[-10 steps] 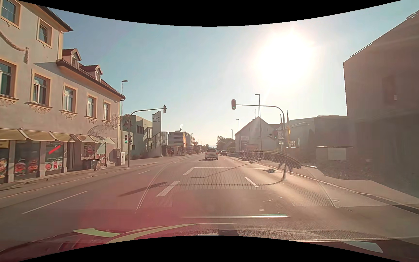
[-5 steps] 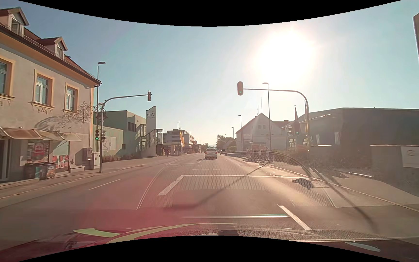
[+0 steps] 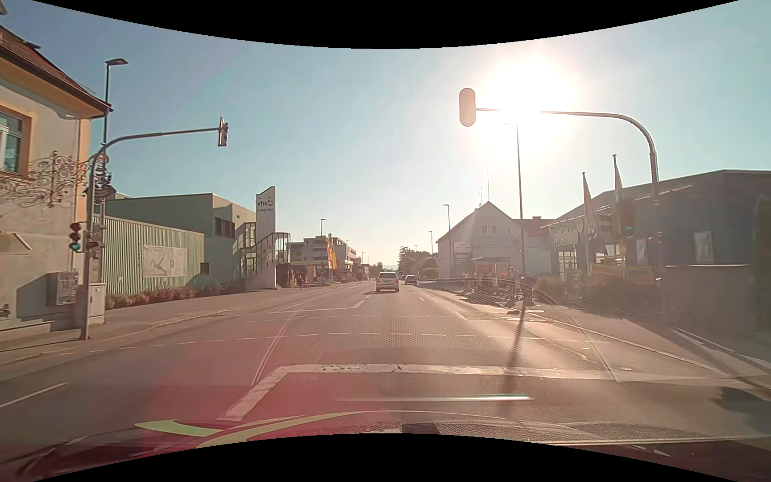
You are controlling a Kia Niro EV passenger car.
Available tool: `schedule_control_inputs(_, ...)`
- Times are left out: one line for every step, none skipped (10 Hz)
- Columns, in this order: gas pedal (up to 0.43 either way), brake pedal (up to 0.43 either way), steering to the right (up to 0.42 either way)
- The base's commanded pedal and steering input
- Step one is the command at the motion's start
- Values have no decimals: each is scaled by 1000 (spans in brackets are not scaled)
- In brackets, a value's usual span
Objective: Follow the waypoints while adhering to traffic rules and regulations
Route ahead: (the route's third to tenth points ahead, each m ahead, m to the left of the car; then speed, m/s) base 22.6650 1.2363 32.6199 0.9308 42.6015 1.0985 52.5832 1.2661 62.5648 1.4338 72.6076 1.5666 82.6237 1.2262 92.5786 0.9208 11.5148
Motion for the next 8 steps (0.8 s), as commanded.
schedule_control_inputs(28,0,-2)
schedule_control_inputs(28,0,-1)
schedule_control_inputs(28,0,-2)
schedule_control_inputs(28,0,-2)
schedule_control_inputs(28,0,-2)
schedule_control_inputs(28,0,-1)
schedule_control_inputs(20,0,0)
schedule_control_inputs(20,0,0)
